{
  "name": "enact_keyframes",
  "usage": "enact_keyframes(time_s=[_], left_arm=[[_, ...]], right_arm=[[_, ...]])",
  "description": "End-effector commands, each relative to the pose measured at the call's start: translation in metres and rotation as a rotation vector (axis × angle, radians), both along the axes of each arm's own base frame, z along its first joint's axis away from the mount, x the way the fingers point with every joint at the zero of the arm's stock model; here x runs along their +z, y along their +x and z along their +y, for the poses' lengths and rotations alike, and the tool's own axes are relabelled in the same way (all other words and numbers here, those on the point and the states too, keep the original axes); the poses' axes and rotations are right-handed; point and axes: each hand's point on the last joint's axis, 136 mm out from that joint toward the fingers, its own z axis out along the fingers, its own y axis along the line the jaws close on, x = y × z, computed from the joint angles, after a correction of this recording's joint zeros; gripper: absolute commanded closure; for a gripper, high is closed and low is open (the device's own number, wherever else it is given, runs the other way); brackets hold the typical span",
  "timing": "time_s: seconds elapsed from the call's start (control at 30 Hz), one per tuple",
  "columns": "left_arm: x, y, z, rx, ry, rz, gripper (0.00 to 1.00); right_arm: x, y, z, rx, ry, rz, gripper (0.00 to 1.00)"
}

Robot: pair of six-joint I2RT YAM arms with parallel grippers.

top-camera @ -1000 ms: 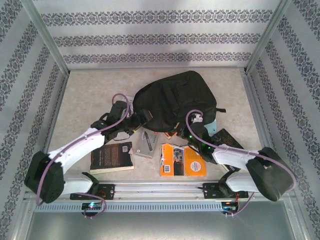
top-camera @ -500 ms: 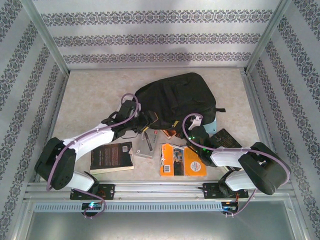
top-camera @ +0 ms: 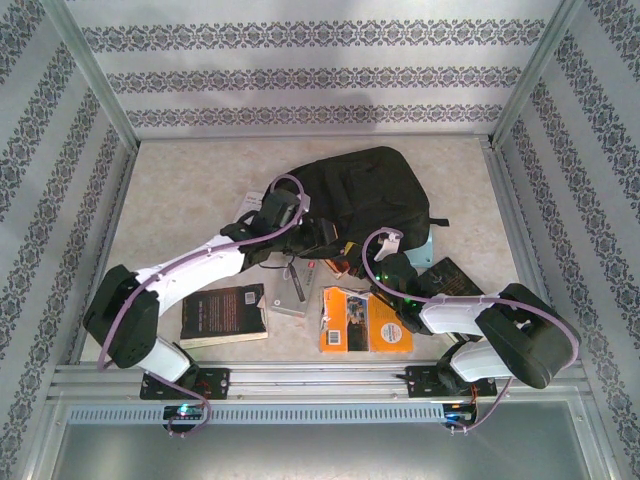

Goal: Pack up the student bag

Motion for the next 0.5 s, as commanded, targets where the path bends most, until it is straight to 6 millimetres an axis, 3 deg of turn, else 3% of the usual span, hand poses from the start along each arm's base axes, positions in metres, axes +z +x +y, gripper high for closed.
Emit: enact_keyframes(time_s=[0.0, 0.2, 0.33, 0.47], left_arm=[[-0.001, -0.005, 0.014, -0.004, 0.094, -0.036, 0.47], [0.012, -0.009, 0.060, 0.079, 0.154, -0.085, 0.47], [-0.004, -0.012, 0.083, 0.137, 0.135, -0.021, 0.47], [-0.019, -0.017, 0.093, 0.184, 0.094, 0.026, 0.45]], right_arm=[[0.020, -0.002, 0.002, 0.008, 0.015, -0.080, 1.00], [0.023, -0.004, 0.000, 0.011, -0.001, -0.084, 1.00], [0.023, -0.005, -0.002, 0.004, -0.010, -0.078, 1.00], [0.021, -0.006, -0.002, 0.008, -0.008, -0.073, 1.00]])
